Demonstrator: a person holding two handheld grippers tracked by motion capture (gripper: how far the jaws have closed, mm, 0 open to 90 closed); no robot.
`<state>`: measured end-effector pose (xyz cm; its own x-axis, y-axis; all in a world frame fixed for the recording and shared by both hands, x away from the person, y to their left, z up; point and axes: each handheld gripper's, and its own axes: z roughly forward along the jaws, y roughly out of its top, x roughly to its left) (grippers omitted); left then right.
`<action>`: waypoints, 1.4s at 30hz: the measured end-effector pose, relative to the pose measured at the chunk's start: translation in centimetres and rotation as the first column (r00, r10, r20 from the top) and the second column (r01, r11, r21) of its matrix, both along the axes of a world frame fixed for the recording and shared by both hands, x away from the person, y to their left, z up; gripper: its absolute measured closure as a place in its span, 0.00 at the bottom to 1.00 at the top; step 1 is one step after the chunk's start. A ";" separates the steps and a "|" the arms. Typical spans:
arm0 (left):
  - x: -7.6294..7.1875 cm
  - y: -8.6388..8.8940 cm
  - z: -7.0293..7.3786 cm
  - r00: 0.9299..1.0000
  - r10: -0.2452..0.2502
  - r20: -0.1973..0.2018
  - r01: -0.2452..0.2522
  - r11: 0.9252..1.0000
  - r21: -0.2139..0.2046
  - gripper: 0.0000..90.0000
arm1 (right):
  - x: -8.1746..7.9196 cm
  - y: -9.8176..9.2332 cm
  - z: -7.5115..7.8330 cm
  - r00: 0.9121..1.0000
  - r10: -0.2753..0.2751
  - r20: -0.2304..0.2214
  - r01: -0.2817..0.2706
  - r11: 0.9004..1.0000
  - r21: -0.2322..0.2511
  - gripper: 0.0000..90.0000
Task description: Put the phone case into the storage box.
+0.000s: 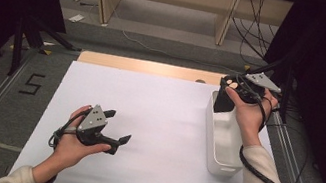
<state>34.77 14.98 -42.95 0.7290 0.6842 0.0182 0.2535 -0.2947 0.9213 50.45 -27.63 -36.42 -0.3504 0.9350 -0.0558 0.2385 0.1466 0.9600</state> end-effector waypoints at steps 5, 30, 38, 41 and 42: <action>0.0 0.0 0.0 1.000 0.000 0.000 0.000 1.000 0.001 0.07 | 0.1 0.0 0.0 1.000 0.001 -0.002 -0.001 1.000 -0.002 0.17; 0.0 0.0 0.0 1.000 0.000 -0.001 0.000 1.000 -0.001 0.07 | 0.6 0.2 -0.3 1.000 0.003 -0.013 -0.003 1.000 -0.015 0.17; 0.0 0.0 0.0 1.000 0.000 -0.001 0.000 1.000 0.000 0.07 | 0.8 0.1 -0.4 1.000 0.000 -0.015 0.000 1.000 -0.021 0.17; 0.0 0.0 0.0 1.000 0.000 -0.001 0.000 1.000 0.001 0.07 | 0.9 0.2 -0.4 1.000 -0.001 -0.017 0.001 1.000 -0.023 0.17; 0.0 0.0 0.0 1.000 0.000 -0.001 0.000 1.000 0.001 0.07 | 0.9 0.2 -0.5 1.000 -0.001 -0.019 0.001 1.000 -0.024 0.17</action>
